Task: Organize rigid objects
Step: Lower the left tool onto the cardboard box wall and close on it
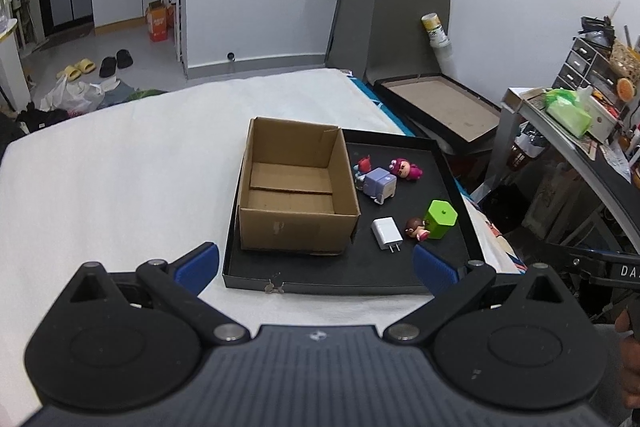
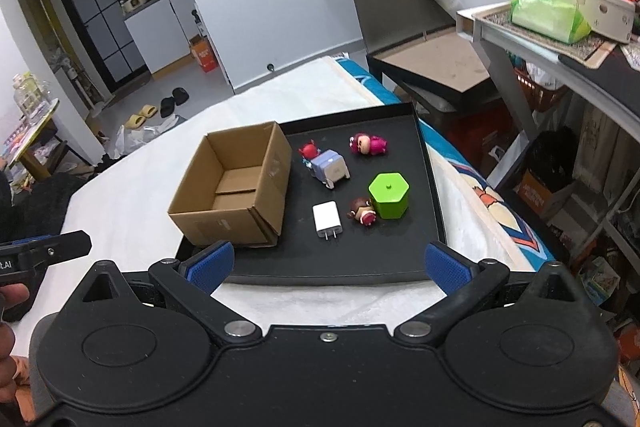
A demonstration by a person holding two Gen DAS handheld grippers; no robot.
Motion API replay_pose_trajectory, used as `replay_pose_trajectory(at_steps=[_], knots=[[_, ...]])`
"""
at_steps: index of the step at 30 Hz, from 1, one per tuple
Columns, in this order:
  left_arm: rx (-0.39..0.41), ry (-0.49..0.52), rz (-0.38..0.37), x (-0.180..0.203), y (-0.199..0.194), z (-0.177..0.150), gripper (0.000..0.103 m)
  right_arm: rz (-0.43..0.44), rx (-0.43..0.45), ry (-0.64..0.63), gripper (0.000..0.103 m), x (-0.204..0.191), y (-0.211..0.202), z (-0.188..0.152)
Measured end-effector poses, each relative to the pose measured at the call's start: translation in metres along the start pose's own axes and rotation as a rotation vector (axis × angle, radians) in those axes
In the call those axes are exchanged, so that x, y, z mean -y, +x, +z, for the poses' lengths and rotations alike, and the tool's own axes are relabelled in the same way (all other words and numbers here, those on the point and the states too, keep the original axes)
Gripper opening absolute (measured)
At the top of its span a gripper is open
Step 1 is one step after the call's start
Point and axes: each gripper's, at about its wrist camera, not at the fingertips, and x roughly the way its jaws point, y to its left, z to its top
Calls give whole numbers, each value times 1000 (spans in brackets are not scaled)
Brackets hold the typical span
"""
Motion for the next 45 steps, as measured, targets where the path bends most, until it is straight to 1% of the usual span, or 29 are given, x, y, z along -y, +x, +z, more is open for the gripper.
replay_pose_trajectory(at_steps=[3,13,14,22,25,28,31,33,37,38,43,44,45], knots=[[4,-25,10,-7,9,4,102,-5,-15,9,103,3,10,3],[-19,-89,32,-24,42,15,101,-26,-55,21,103,10,41,12],[-22,-99,34,-27,46,16,100,-27,-58,23,103,11,44,13],[-41,-141,47,-39,74,21,99,-35,-83,19,103,15,67,18],[-53,-156,54,-43,85,23,96,-41,-94,19,103,17,75,21],[-70,-175,58,-47,97,23,91,-41,-105,27,102,20,85,23],[-85,-193,65,-52,107,24,82,-50,-118,29,102,23,94,25],[-97,-205,66,-56,113,25,73,-58,-128,26,102,24,100,26],[-116,-235,70,-64,125,28,65,-57,-147,22,102,23,109,30],[-122,-242,73,-66,128,29,61,-55,-150,17,102,22,112,31],[-151,-270,73,-77,144,35,56,-43,-183,-11,100,17,124,36],[-157,-272,77,-78,147,36,54,-41,-192,-14,98,17,127,37],[-163,-277,77,-80,150,37,50,-38,-203,-18,96,15,131,38]])
